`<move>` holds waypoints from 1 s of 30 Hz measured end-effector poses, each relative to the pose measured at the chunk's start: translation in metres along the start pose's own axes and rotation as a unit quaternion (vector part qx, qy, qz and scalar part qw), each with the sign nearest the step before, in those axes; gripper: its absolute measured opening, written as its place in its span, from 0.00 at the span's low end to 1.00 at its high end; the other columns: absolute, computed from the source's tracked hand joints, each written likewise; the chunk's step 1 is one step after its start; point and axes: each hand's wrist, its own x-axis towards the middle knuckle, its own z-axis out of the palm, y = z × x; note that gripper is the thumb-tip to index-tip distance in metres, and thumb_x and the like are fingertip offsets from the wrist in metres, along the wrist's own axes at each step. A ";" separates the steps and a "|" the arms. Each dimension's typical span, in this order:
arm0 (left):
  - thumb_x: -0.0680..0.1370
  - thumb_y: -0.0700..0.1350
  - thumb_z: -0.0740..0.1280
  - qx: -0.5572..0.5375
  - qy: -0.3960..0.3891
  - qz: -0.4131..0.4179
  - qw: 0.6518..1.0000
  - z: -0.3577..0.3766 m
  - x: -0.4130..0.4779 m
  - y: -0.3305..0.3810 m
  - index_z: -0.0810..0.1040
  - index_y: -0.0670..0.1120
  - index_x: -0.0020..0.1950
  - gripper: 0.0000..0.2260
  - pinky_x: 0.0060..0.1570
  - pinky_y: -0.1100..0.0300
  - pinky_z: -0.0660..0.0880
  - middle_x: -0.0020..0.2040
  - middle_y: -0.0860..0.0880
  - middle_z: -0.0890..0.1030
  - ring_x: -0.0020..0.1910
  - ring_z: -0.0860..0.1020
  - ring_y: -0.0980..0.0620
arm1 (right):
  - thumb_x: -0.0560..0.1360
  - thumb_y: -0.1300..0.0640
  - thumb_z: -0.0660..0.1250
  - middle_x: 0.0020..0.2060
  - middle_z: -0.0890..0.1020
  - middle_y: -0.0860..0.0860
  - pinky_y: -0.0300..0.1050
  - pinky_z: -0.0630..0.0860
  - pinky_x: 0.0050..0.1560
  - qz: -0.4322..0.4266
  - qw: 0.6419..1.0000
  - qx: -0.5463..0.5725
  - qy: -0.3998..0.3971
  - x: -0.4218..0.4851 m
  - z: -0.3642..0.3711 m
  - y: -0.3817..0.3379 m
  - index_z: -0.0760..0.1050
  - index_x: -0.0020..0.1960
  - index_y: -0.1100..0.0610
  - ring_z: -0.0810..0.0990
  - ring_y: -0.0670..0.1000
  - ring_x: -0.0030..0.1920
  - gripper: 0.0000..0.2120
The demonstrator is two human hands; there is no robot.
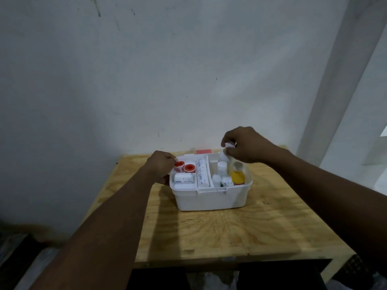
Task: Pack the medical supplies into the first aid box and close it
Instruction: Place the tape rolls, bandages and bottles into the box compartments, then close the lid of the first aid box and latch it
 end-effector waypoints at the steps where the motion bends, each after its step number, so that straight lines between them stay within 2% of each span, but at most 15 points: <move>1: 0.83 0.42 0.63 -0.002 0.000 0.000 1.000 0.000 -0.001 0.000 0.80 0.41 0.63 0.11 0.24 0.56 0.79 0.49 0.43 0.82 0.38 0.83 0.44 | 0.74 0.58 0.68 0.50 0.84 0.52 0.41 0.72 0.46 0.004 1.000 -0.001 -0.021 0.002 0.002 -0.001 0.83 0.53 0.56 0.76 0.48 0.45 0.10; 4: 0.83 0.42 0.63 -0.005 -0.002 0.000 1.000 0.000 -0.001 0.000 0.80 0.41 0.63 0.11 0.24 0.56 0.79 0.48 0.43 0.82 0.38 0.83 0.45 | 0.75 0.59 0.68 0.44 0.80 0.51 0.39 0.71 0.42 0.010 0.996 -0.018 -0.087 0.010 0.006 -0.008 0.83 0.55 0.57 0.76 0.49 0.45 0.10; 6: 0.83 0.42 0.63 -0.006 -0.003 0.001 1.000 0.000 -0.001 0.000 0.80 0.41 0.61 0.10 0.27 0.54 0.80 0.50 0.42 0.82 0.39 0.83 0.44 | 0.74 0.59 0.70 0.44 0.78 0.49 0.41 0.75 0.46 0.017 0.993 -0.016 -0.114 0.015 0.009 -0.013 0.84 0.55 0.56 0.78 0.51 0.48 0.10; 8: 0.83 0.42 0.63 -0.005 -0.001 0.000 1.000 0.000 -0.001 0.000 0.81 0.42 0.61 0.10 0.30 0.52 0.81 0.53 0.40 0.82 0.41 0.83 0.43 | 0.74 0.59 0.71 0.45 0.80 0.50 0.43 0.78 0.49 0.027 0.991 -0.010 -0.130 0.019 0.012 -0.016 0.84 0.55 0.56 0.80 0.52 0.50 0.10; 12: 0.84 0.42 0.62 -0.002 -0.003 -0.003 1.000 0.000 -0.002 0.000 0.80 0.42 0.62 0.11 0.27 0.54 0.80 0.55 0.40 0.82 0.41 0.83 0.43 | 0.74 0.60 0.70 0.48 0.85 0.51 0.38 0.76 0.41 0.037 0.990 0.012 -0.137 0.026 0.019 -0.020 0.84 0.54 0.57 0.81 0.50 0.46 0.10; 15: 0.84 0.43 0.63 -0.005 -0.005 -0.006 1.000 -0.001 -0.002 0.001 0.80 0.43 0.61 0.09 0.31 0.54 0.80 0.54 0.41 0.82 0.44 0.83 0.42 | 0.75 0.59 0.69 0.46 0.87 0.53 0.46 0.82 0.44 0.065 0.984 0.060 -0.155 0.029 0.016 -0.018 0.84 0.54 0.59 0.85 0.52 0.44 0.09; 17: 0.83 0.45 0.64 -0.023 -0.011 -0.018 1.000 -0.001 0.000 0.000 0.80 0.43 0.56 0.08 0.34 0.53 0.80 0.53 0.41 0.83 0.44 0.83 0.41 | 0.76 0.54 0.69 0.48 0.86 0.53 0.48 0.81 0.46 0.088 0.985 0.105 -0.104 0.029 0.011 -0.013 0.84 0.53 0.59 0.85 0.54 0.46 0.11; 19: 0.82 0.48 0.64 -0.050 -0.012 -0.037 0.998 -0.002 0.001 -0.002 0.81 0.42 0.51 0.11 0.38 0.52 0.81 0.49 0.41 0.83 0.44 0.83 0.42 | 0.77 0.50 0.69 0.50 0.85 0.55 0.46 0.78 0.47 0.133 0.982 0.132 0.010 0.029 0.010 -0.002 0.84 0.52 0.61 0.82 0.55 0.49 0.14; 21: 0.83 0.52 0.61 -0.081 -0.010 -0.054 0.995 -0.002 0.008 -0.006 0.80 0.43 0.51 0.15 0.48 0.48 0.81 0.50 0.41 0.84 0.47 0.83 0.41 | 0.76 0.48 0.69 0.50 0.83 0.57 0.45 0.78 0.39 0.243 0.947 0.196 0.075 0.030 0.013 0.016 0.81 0.53 0.63 0.82 0.57 0.47 0.18; 23: 0.84 0.56 0.58 -0.114 -0.002 -0.073 0.991 -0.001 0.016 -0.010 0.79 0.42 0.56 0.19 0.56 0.45 0.80 0.52 0.41 0.84 0.50 0.82 0.40 | 0.75 0.47 0.69 0.50 0.81 0.59 0.45 0.77 0.36 0.364 0.881 0.295 0.063 0.028 0.021 0.031 0.76 0.56 0.64 0.81 0.58 0.43 0.21; 25: 0.83 0.57 0.59 -0.142 -0.002 -0.095 0.985 0.000 0.024 -0.010 0.77 0.40 0.60 0.20 0.54 0.45 0.81 0.54 0.40 0.83 0.50 0.82 0.39 | 0.76 0.48 0.69 0.51 0.79 0.62 0.50 0.78 0.41 0.431 0.827 0.360 0.022 0.025 0.033 0.042 0.71 0.57 0.65 0.79 0.59 0.42 0.21; 26: 0.83 0.55 0.60 -0.158 -0.006 -0.106 0.982 0.001 0.027 -0.008 0.76 0.39 0.61 0.20 0.52 0.45 0.82 0.54 0.39 0.83 0.50 0.83 0.39 | 0.76 0.49 0.68 0.51 0.78 0.62 0.53 0.79 0.43 0.450 0.812 0.373 0.002 0.024 0.038 0.045 0.70 0.56 0.64 0.78 0.59 0.42 0.19; 28: 0.83 0.52 0.62 -0.182 -0.012 -0.116 0.976 0.003 0.032 -0.004 0.75 0.38 0.61 0.17 0.48 0.46 0.83 0.53 0.38 0.83 0.49 0.83 0.39 | 0.77 0.51 0.67 0.48 0.79 0.62 0.53 0.80 0.44 0.463 0.798 0.384 -0.029 0.024 0.048 0.049 0.71 0.55 0.64 0.80 0.60 0.41 0.16; 30: 0.82 0.48 0.64 -0.175 -0.007 -0.111 0.978 0.004 0.035 0.000 0.76 0.38 0.60 0.14 0.40 0.50 0.82 0.53 0.38 0.83 0.46 0.84 0.40 | 0.78 0.55 0.66 0.43 0.80 0.60 0.49 0.79 0.37 0.457 0.795 0.398 -0.036 0.028 0.052 0.051 0.73 0.54 0.65 0.80 0.58 0.37 0.13</move>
